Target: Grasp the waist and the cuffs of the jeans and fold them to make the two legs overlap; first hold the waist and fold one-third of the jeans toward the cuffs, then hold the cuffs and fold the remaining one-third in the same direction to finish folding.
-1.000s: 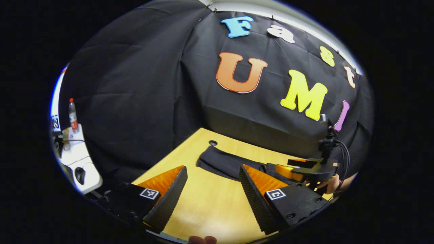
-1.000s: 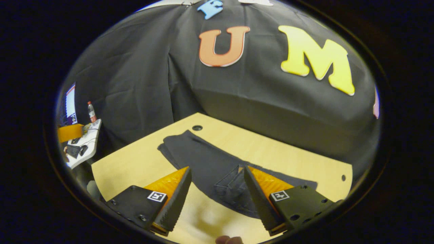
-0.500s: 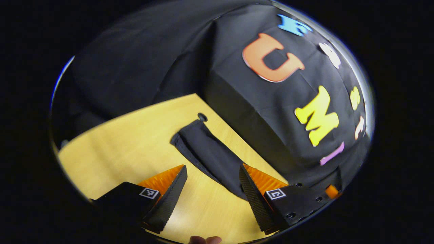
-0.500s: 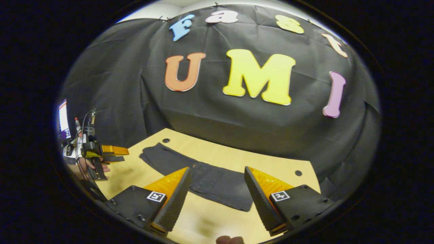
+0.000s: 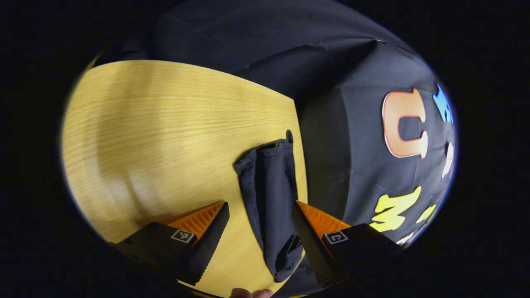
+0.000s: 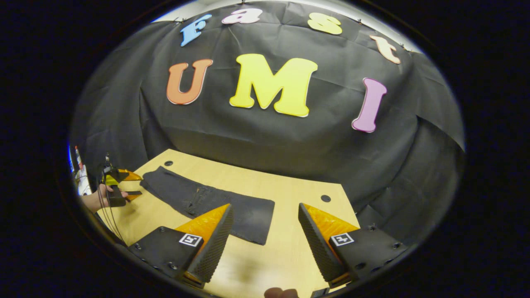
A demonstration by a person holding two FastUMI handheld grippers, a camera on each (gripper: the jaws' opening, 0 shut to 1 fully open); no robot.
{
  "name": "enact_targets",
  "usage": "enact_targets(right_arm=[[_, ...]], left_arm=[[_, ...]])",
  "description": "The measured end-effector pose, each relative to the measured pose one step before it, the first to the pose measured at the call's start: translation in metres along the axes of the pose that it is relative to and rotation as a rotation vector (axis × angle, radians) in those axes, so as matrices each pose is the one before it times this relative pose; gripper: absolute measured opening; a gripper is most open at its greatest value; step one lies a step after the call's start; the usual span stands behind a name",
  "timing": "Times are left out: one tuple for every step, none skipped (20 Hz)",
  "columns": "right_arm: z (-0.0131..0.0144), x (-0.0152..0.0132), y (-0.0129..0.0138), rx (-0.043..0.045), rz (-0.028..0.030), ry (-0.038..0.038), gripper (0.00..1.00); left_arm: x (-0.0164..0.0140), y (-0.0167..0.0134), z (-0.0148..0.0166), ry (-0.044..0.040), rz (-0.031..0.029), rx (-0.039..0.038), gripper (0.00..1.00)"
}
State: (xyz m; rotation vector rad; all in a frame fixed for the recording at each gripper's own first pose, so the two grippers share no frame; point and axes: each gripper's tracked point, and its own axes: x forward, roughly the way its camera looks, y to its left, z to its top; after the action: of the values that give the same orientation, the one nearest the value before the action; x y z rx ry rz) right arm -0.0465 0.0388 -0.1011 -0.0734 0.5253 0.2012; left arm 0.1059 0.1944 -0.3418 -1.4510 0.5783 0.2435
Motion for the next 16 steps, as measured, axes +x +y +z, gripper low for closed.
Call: enact_targets(right_arm=[[0.00033,-0.00128,-0.00412,0.00346,-0.01247,-0.00283,0.96],[0.00069,0.00033,-0.00281,0.00059,-0.00892,-0.00390,0.94],[-0.00040,-0.00101,-0.00215,0.00041,-0.00648,0.00071,0.94],[-0.00188,0.00108,-0.00066,0.00217,-0.00238,0.00377,0.94],[-0.00054,-0.00054,-0.00173,0.00459,-0.00435,0.00145,0.94],[-0.00081,-0.00092,-0.00295,0.00434,-0.00544,0.00164,0.94],[-0.00001,-0.00062,-0.00234,0.00488,-0.00613,-0.00018,0.94],[-0.00182,0.00007,-0.00216,0.00265,-0.00572,0.00480,0.94],[-0.00134,-0.00083,-0.00176,0.00493,-0.00478,0.00373,0.96],[-0.00105,-0.00095,-0.00207,0.00457,-0.00415,0.00257,0.94],[-0.00137,-0.00129,-0.00186,0.00399,-0.00626,0.00163,0.94],[-0.00259,-0.00147,-0.00180,0.00323,-0.00516,0.00321,0.99],[-0.00224,-0.00144,-0.00165,0.00649,-0.00571,0.00376,0.94],[-0.00347,-0.00095,-0.00006,0.00895,-0.00230,0.00628,0.96],[-0.00314,-0.00181,-0.00070,0.00950,-0.00412,0.00606,0.96],[-0.00361,-0.00192,-0.00164,0.00562,-0.00306,0.00444,0.94]], left_arm=[[0.00379,-0.00215,0.00398,-0.00602,-0.00642,-0.02544,0.97],[0.00227,-0.00149,0.00381,-0.00442,-0.00998,-0.02647,0.98],[0.00384,-0.00356,0.00244,-0.00372,-0.01063,-0.02338,0.98],[0.00559,-0.00444,0.00076,-0.00229,-0.00891,-0.01634,0.98],[0.00422,-0.00194,0.00054,-0.00105,-0.00390,-0.00624,0.98],[0.00387,-0.00067,0.00098,-0.00252,-0.00003,-0.01156,0.97],[0.00435,-0.00188,0.00306,-0.01193,-0.00611,0.00079,0.98],[0.00592,-0.00161,-0.00150,0.00046,-0.00867,0.00688,0.97],[0.00343,-0.00247,0.00009,-0.00679,-0.01159,0.00311,0.97],[0.00341,-0.00226,0.00177,-0.00865,-0.01026,-0.00200,0.97],[0.00138,0.00537,-0.00034,-0.00886,0.01821,-0.00170,1.00],[0.00726,0.00483,-0.00063,-0.00140,0.00511,-0.00887,0.93],[0.00064,0.00271,0.00070,-0.01154,0.00294,-0.01003,0.76],[0.00242,0.00153,0.00134,-0.00828,0.00314,-0.00448,0.58],[0.00195,-0.00095,-0.00025,-0.00281,-0.00725,0.00157,0.52],[0.00153,0.00008,-0.00066,-0.00153,0.00546,0.01071,0.38]])
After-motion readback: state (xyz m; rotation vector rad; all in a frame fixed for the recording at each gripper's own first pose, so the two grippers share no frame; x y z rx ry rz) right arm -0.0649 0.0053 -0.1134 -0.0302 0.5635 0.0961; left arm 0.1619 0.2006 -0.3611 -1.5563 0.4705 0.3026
